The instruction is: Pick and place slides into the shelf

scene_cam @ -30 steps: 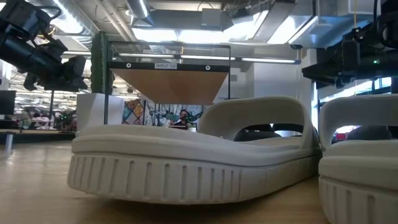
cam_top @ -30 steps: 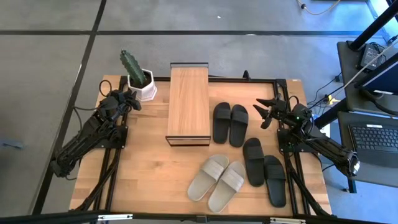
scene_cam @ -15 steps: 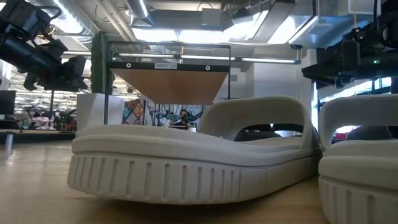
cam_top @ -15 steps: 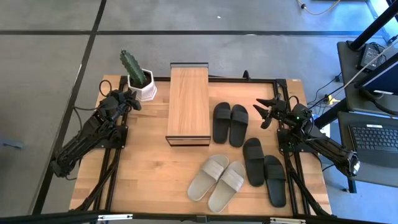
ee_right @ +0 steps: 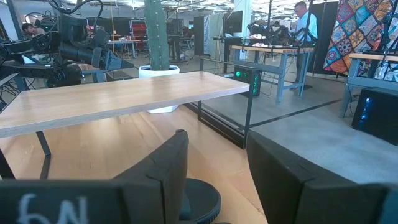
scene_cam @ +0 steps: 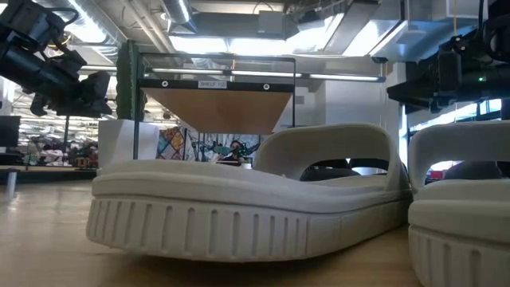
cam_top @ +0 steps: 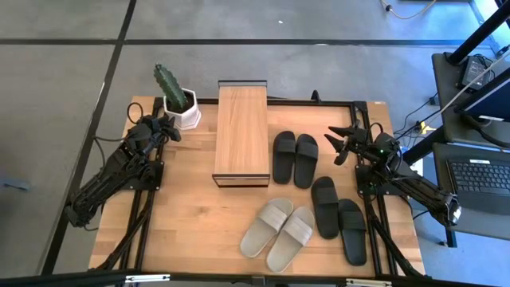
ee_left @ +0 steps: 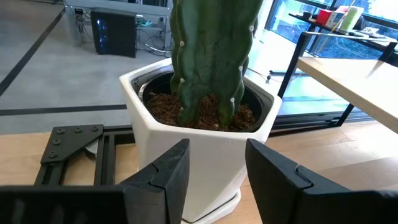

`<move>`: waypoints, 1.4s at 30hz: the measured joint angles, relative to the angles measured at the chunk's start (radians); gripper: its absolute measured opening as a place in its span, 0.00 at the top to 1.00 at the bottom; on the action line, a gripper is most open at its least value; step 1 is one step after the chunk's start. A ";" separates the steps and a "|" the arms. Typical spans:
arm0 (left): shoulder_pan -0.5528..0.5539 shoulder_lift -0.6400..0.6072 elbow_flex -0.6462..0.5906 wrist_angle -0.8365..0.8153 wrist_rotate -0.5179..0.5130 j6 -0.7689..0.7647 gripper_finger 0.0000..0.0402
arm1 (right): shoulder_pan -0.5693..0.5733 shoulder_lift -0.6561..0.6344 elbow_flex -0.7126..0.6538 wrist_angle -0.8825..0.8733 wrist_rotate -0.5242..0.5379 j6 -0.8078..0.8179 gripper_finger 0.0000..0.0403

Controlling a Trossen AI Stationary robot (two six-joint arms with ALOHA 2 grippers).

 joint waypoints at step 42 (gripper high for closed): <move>0.000 0.000 0.000 0.000 0.000 0.000 0.63 | 0.003 0.000 0.000 0.003 -0.021 0.054 0.59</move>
